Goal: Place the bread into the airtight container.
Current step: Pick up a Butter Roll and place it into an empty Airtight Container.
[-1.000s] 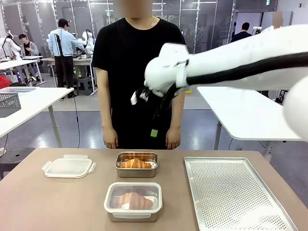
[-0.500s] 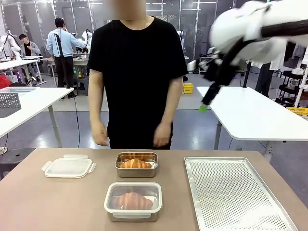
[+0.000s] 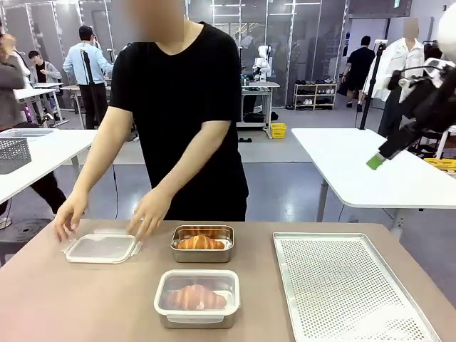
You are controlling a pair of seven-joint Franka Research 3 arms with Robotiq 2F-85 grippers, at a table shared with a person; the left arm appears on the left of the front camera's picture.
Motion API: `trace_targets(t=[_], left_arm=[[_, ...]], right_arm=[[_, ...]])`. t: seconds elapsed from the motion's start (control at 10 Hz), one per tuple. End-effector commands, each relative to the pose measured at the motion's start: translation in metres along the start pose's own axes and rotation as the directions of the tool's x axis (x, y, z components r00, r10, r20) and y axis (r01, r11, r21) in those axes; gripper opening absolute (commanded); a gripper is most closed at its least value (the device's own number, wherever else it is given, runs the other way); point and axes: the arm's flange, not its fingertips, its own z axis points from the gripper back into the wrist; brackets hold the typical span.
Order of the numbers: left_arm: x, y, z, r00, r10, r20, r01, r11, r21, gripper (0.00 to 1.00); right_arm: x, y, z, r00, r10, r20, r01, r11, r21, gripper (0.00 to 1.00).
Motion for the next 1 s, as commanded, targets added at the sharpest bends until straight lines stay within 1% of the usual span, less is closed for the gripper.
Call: trace_targets(t=[0.0, 0.1, 0.2, 0.3, 0.4, 0.5, 0.6, 0.7, 0.8, 0.9], left_arm=[[0.003, -0.001, 0.001, 1.000, -0.007, 0.005, 0.007, 1.000, -0.014, 1.00], [0.003, -0.001, 0.001, 1.000, -0.007, 0.005, 0.007, 1.000, -0.014, 1.00], [0.003, -0.001, 0.001, 1.000, -0.007, 0.005, 0.007, 1.000, -0.014, 1.00], [0.003, -0.001, 0.001, 1.000, -0.007, 0.005, 0.007, 1.000, -0.014, 1.00], [0.003, -0.001, 0.001, 1.000, -0.007, 0.005, 0.007, 1.000, -0.014, 1.00], [0.003, -0.001, 0.001, 1.000, -0.007, 0.005, 0.007, 1.000, -0.014, 1.00], [0.003, -0.001, 0.001, 1.000, -0.007, 0.005, 0.007, 1.000, -0.014, 1.00], [0.003, -0.001, 0.001, 1.000, -0.007, 0.005, 0.007, 1.000, -0.014, 1.00], [0.003, -0.001, 0.001, 1.000, -0.007, 0.005, 0.007, 1.000, -0.014, 1.00], [0.003, -0.001, 0.001, 1.000, -0.007, 0.005, 0.007, 1.000, -0.014, 1.00]], right_arm=[[-0.010, 0.028, 0.021, 0.994, 0.029, 0.108, -0.029, 1.000, -0.005, 1.00], [-0.005, 0.042, 0.042, 0.995, 0.043, 0.092, -0.039, 0.998, -0.050, 1.00], [0.004, 0.056, 0.063, 0.999, 0.024, 0.026, -0.022, 0.998, -0.066, 1.00], [0.010, 0.070, 0.089, 0.997, 0.011, -0.079, -0.015, 0.998, -0.060, 1.00], [0.015, 0.086, 0.119, 0.993, 0.021, -0.115, -0.027, 0.999, -0.043, 1.00], [0.018, 0.100, 0.144, 0.983, -0.012, -0.183, -0.001, 0.997, -0.072, 1.00], [0.021, 0.121, 0.168, 0.974, -0.038, -0.223, 0.014, 0.994, -0.107, 1.00], [0.023, 0.140, 0.190, 0.977, -0.030, -0.212, 0.007, 0.994, -0.106, 1.00], [0.022, 0.154, 0.209, 0.981, -0.065, -0.182, 0.039, 0.989, -0.142, 1.00], [0.023, 0.168, 0.221, 0.989, -0.051, -0.137, 0.032, 0.991, -0.133, 1.00]])
